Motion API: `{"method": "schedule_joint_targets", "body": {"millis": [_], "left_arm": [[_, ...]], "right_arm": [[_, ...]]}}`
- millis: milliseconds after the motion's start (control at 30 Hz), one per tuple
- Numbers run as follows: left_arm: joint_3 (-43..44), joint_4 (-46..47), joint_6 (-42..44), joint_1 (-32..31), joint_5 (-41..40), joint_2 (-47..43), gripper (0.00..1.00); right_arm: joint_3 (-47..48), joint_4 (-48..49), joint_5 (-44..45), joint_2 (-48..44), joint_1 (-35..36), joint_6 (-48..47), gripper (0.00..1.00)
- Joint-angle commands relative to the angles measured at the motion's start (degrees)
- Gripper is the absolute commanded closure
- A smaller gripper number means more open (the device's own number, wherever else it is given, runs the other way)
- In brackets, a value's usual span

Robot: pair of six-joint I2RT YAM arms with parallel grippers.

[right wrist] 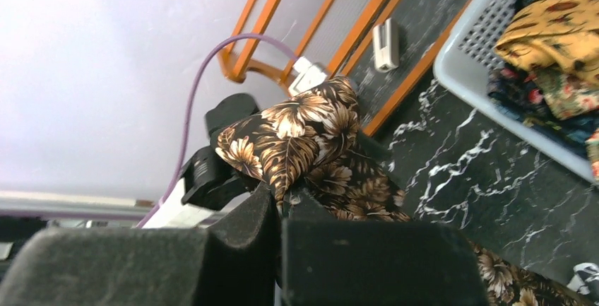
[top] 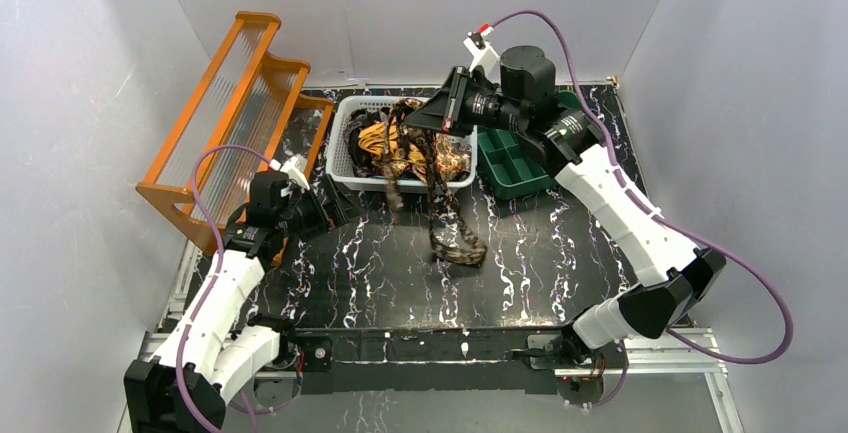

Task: Roll the ties
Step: Place the tie in the bin.

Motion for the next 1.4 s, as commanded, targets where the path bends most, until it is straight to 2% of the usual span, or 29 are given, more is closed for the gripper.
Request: {"method": "schedule_joint_targets", "body": {"millis": [0, 67, 167, 300, 400, 533, 600, 667, 833, 967, 1100, 1200, 1267, 1367], "left_arm": [[2.1, -3.3, 2.3, -0.2, -1.6, -1.5, 0.02], [1.4, -3.6, 2.1, -0.2, -2.0, -2.6, 0.02], [0.2, -3.7, 1.9, -0.2, -1.0, -3.5, 0.02], [-2.0, -2.7, 2.8, -0.2, 2.9, -3.7, 0.02], [-3.7, -1.5, 3.2, -0.2, 5.3, -2.9, 0.02], [-4.0, -0.8, 2.8, -0.2, 5.0, -2.4, 0.02], [-3.8, -0.7, 2.4, -0.2, 4.1, -2.2, 0.02], [-3.7, -0.7, 1.8, -0.2, 3.2, -2.0, 0.02], [-3.5, -0.7, -0.4, -0.2, 0.1, -2.5, 0.02], [-2.5, -1.4, -1.8, -0.2, -2.0, -3.0, 0.02], [-0.4, -3.8, -1.5, -0.2, -3.6, -4.2, 0.02], [1.3, -6.2, -0.8, -0.2, -5.6, -5.7, 0.02], [1.9, -7.4, -0.5, -0.2, -6.5, -6.4, 0.02], [2.0, -8.4, -0.2, -0.2, -7.0, -6.8, 0.02]], "right_arm": [[1.0, 4.3, 4.3, -4.0, -1.1, -3.1, 0.99], [-7.2, 6.4, 3.8, -8.0, -4.9, -1.7, 0.99], [-21.1, 6.7, 1.0, -17.3, -15.6, 0.1, 0.99], [-35.2, -5.6, 10.9, -28.3, -25.7, -4.1, 0.99], [-37.7, -6.3, 7.3, -30.5, -28.5, -6.4, 0.99], [-30.3, -7.2, -4.6, -24.8, -28.4, -10.3, 0.99], [-27.2, -6.8, -9.3, -22.5, -27.1, -9.7, 0.99], [-25.8, -4.4, -9.8, -22.0, -23.8, -7.1, 0.99], [-20.7, 3.2, -1.1, -17.6, -6.5, -1.4, 0.99], [-10.4, 7.5, 5.1, -8.7, 5.7, -0.5, 0.99], [0.9, 10.6, 5.3, -1.3, 8.2, 0.3, 0.99], [6.9, 9.4, 7.2, 1.3, 8.2, -0.3, 0.99], [5.5, 10.1, 9.0, -0.1, 8.2, -0.2, 0.99], [-5.3, 11.3, 15.1, -6.6, 7.1, -0.4, 0.99]]}}
